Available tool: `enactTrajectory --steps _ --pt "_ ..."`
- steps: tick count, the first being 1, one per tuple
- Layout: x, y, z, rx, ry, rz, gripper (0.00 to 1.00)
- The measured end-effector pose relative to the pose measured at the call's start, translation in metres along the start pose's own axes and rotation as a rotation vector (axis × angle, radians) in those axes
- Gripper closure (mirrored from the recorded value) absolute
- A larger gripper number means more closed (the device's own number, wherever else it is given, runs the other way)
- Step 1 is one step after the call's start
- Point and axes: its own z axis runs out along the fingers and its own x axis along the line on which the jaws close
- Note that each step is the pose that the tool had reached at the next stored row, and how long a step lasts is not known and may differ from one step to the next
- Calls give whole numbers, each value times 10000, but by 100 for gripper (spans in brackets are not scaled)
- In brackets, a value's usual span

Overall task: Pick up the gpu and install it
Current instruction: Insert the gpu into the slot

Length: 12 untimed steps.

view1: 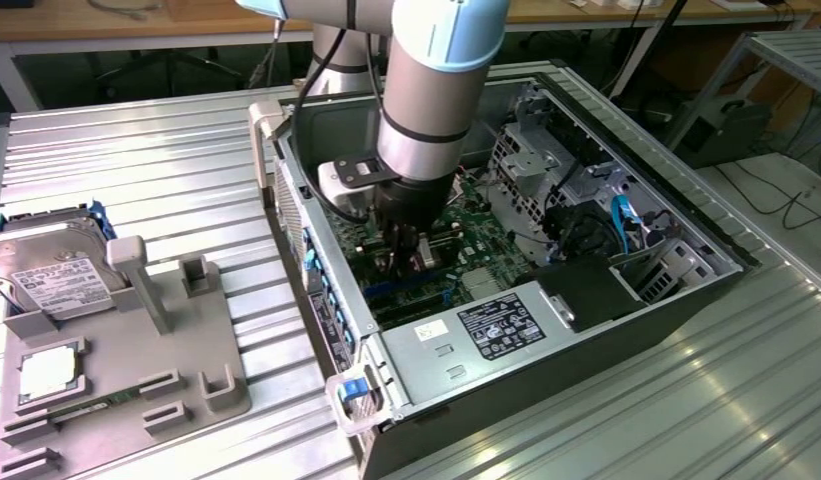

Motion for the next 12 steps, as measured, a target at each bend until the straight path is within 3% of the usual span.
enactTrajectory --steps 12 --pt "0 0 66 -14 -9 -4 69"
